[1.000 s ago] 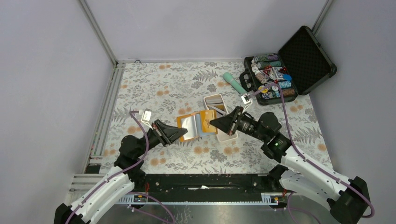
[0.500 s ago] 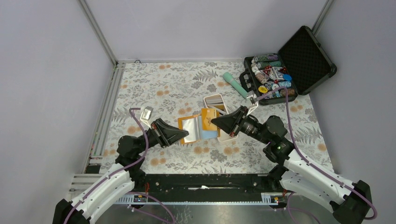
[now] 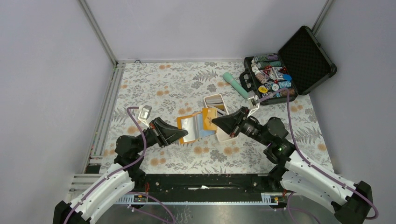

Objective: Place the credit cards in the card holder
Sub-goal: Insert the credit card into the card holder.

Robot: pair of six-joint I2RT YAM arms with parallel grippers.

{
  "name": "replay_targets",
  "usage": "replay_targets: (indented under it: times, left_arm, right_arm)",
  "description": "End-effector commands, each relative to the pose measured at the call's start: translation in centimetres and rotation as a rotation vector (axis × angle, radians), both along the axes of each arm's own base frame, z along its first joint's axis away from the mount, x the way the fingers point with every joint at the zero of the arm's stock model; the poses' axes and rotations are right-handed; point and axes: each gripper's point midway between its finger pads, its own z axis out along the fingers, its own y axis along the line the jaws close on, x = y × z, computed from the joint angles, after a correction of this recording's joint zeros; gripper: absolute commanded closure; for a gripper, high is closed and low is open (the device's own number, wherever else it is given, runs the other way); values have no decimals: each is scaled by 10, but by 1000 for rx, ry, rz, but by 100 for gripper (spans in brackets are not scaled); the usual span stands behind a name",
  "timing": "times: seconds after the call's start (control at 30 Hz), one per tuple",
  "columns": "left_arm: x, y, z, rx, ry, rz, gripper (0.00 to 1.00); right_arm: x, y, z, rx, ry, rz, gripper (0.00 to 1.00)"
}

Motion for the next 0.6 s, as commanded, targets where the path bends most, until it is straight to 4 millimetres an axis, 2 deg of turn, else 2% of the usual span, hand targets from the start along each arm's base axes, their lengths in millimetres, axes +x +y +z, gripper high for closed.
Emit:
replay_targets:
  times: [0.0, 0.37, 0.4, 0.43, 0.57]
  left_arm:
    - [-5, 7, 29, -42, -103, 30, 100]
    - [-1, 6, 29, -22, -93, 44, 100]
    - [0, 6, 28, -14, -88, 52, 100]
    - [3, 6, 26, 0, -74, 66, 100]
    - [28, 10, 9, 117, 22, 193, 100]
  right_arm:
    - [12, -18, 19, -39, -86, -131, 100]
    - [9, -21, 18, -59, -90, -131, 100]
    - [9, -21, 18, -62, -91, -130, 88]
    - [10, -20, 19, -64, -90, -131, 100]
    - [19, -17, 12, -93, -58, -153, 100]
